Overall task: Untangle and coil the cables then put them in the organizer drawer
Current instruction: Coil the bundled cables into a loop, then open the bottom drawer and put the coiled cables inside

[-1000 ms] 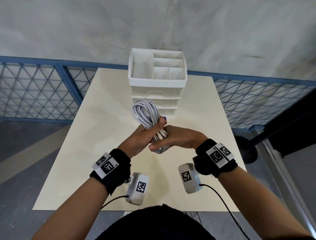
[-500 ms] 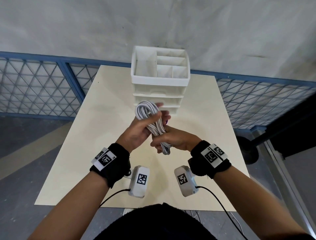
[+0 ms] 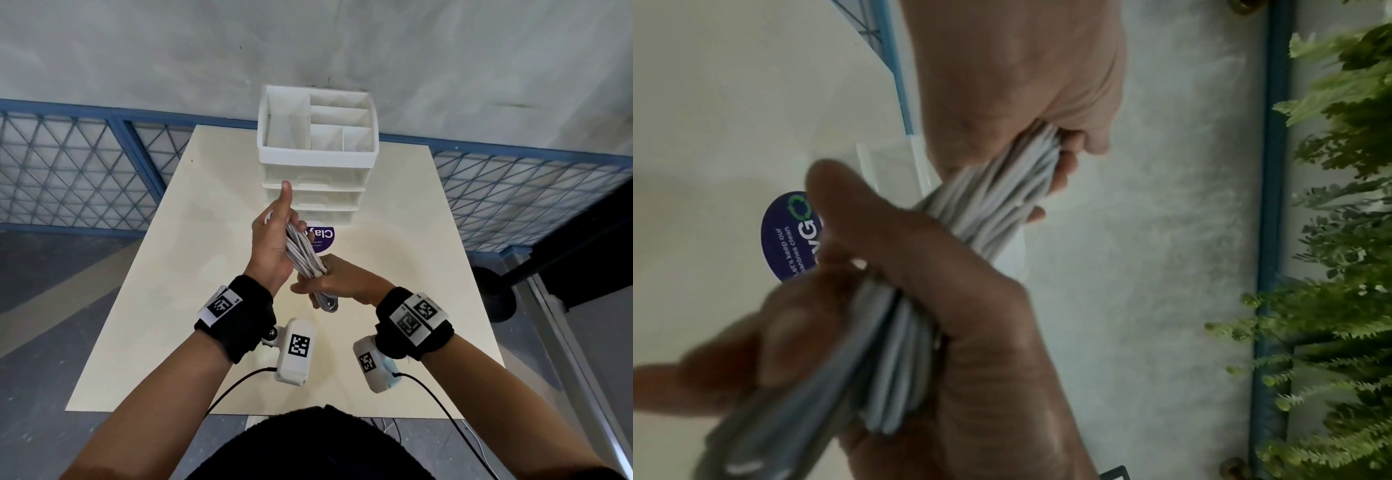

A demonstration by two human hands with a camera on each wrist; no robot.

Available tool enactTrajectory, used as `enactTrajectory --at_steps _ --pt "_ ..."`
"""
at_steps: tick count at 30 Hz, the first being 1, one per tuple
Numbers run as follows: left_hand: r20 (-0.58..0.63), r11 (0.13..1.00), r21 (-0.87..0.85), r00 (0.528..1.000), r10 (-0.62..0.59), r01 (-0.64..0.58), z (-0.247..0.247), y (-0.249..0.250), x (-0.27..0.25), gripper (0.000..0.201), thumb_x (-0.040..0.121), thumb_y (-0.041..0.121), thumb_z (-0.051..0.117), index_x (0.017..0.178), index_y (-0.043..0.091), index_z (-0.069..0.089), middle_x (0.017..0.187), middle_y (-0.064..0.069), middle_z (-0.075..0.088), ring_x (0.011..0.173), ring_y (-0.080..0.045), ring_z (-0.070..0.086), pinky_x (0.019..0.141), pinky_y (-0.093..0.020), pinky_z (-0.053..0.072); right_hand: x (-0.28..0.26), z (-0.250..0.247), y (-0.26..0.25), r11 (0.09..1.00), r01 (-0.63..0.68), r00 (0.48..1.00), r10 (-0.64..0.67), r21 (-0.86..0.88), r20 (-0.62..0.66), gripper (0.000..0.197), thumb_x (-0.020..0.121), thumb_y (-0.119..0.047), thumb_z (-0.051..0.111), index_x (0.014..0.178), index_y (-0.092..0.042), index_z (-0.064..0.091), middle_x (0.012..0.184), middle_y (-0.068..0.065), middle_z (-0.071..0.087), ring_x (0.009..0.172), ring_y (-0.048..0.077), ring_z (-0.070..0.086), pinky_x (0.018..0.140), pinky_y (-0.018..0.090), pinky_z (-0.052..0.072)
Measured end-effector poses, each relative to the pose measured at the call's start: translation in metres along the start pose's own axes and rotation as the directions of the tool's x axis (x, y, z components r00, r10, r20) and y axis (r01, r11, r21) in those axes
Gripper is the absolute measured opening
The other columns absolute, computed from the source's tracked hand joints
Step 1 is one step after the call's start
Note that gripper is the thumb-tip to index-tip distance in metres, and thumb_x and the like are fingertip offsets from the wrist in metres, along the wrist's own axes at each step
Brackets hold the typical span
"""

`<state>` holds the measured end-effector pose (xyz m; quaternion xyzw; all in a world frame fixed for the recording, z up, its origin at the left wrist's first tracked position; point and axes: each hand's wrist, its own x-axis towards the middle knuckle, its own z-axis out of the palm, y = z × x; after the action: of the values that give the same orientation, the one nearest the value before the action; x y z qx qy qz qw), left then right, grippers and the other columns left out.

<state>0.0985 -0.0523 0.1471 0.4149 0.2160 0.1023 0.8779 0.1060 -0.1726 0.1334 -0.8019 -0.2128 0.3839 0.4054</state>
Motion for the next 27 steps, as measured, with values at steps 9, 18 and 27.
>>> enactTrajectory --at_steps 9,18,27 --pt "-0.136 0.999 -0.037 0.99 -0.035 0.031 0.008 -0.015 0.015 0.022 0.094 0.025 0.053 0.084 0.007 0.06 0.051 0.003 0.035 0.039 -0.012 0.035 0.043 -0.019 0.03 0.008 0.016 0.023 0.85 -0.05 0.874 -0.217 -0.524 -0.436 0.02 0.081 -0.02 0.053 0.1 -0.012 0.054 0.089 0.019 0.067 0.081 0.044 0.056 0.066 0.034 0.035" --pt "-0.162 0.989 -0.127 0.983 -0.089 0.068 0.015 -0.04 0.042 0.028 0.094 0.018 0.052 0.068 0.019 0.044 0.04 0.009 0.045 0.036 -0.009 0.043 0.038 -0.013 0.036 0.015 0.005 0.04 0.878 -0.117 0.839 -0.162 -0.463 -0.52 0.032 0.086 -0.021 0.053 0.117 -0.017 0.045 0.098 0.011 0.066 0.087 0.041 0.056 0.064 0.034 0.034" --pt "-0.065 0.972 -0.113 0.975 -0.212 0.204 0.023 -0.073 0.078 0.037 0.095 0.018 0.051 0.059 0.025 0.051 0.041 0.008 0.049 0.034 -0.007 0.045 0.037 -0.014 0.035 0.03 -0.018 0.066 0.946 -0.099 0.855 -0.079 -0.31 -0.513 0.028 0.085 -0.03 0.06 0.098 -0.007 0.051 0.083 0.02 0.064 0.07 0.041 0.05 0.061 0.035 0.036"
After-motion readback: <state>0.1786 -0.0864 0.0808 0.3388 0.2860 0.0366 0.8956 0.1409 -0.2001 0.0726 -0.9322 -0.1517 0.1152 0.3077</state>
